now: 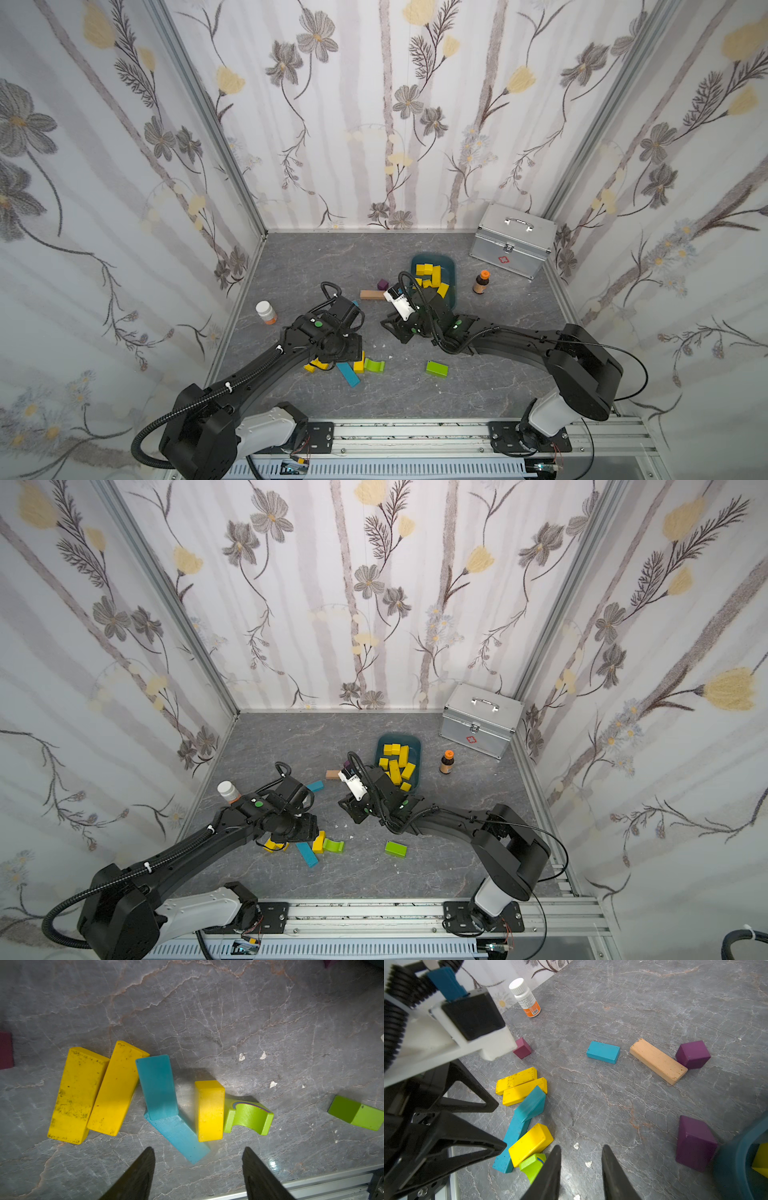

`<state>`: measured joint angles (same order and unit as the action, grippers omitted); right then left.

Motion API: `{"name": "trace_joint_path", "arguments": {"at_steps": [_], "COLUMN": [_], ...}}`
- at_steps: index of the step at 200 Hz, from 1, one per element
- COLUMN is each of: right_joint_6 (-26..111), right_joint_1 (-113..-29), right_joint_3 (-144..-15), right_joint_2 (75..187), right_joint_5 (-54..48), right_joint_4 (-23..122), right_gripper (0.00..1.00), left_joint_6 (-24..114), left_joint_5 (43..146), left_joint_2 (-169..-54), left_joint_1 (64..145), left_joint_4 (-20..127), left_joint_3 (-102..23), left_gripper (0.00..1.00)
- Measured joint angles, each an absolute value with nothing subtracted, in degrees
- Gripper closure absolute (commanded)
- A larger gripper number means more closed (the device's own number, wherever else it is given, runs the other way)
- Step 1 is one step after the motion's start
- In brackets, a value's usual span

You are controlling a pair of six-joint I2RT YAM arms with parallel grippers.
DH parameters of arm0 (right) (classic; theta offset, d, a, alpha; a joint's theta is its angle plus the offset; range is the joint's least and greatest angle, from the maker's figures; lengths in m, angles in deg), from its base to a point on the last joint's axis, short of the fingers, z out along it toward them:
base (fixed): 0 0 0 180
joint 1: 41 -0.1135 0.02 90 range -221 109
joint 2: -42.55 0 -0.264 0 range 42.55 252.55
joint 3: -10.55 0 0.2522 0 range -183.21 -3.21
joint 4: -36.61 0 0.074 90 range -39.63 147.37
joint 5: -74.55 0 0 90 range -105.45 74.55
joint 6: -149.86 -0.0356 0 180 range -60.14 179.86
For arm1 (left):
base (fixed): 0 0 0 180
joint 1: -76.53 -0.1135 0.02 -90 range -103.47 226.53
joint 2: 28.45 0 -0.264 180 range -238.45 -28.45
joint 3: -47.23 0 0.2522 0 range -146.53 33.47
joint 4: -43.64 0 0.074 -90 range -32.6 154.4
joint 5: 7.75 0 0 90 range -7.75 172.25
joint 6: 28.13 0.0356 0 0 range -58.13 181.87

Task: Pick out the yellow building blocks
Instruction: Pick up the building block from the center of the board.

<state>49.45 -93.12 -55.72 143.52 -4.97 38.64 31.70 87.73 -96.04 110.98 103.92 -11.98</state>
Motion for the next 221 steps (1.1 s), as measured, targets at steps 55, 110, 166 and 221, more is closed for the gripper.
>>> {"name": "trace_joint_path", "arguments": {"at_steps": [55,110,166,221], "right_joint_6": [49.45,49.67,49.58,49.01], "right_joint_1": [-93.09,-93.12,-93.16,-93.16], "right_joint_3": [-55.72,-56.18,-54.56,-52.22], "right_joint_2": [144.11,144.24,142.27,140.77], "right_joint_5": [-5.01,-5.05,-6.39,-7.85], "right_joint_4": [38.64,38.73,38.40,36.92], "right_gripper": [0.66,0.66,0.66,0.67], "left_joint_6": [31.66,31.44,31.66,31.48], "left_joint_5": [88.56,89.61,89.98,90.99], "left_joint_2": [-96.63,-96.68,-97.20,-97.03], "left_joint_1": [110.98,110.98,111.03,111.46], "left_joint_4": [104.08,103.92,104.12,104.45], "left_joint_3": [-11.72,-11.30,-11.37,-11.19], "left_gripper": [0.36,0.38,0.39,0.40]}}
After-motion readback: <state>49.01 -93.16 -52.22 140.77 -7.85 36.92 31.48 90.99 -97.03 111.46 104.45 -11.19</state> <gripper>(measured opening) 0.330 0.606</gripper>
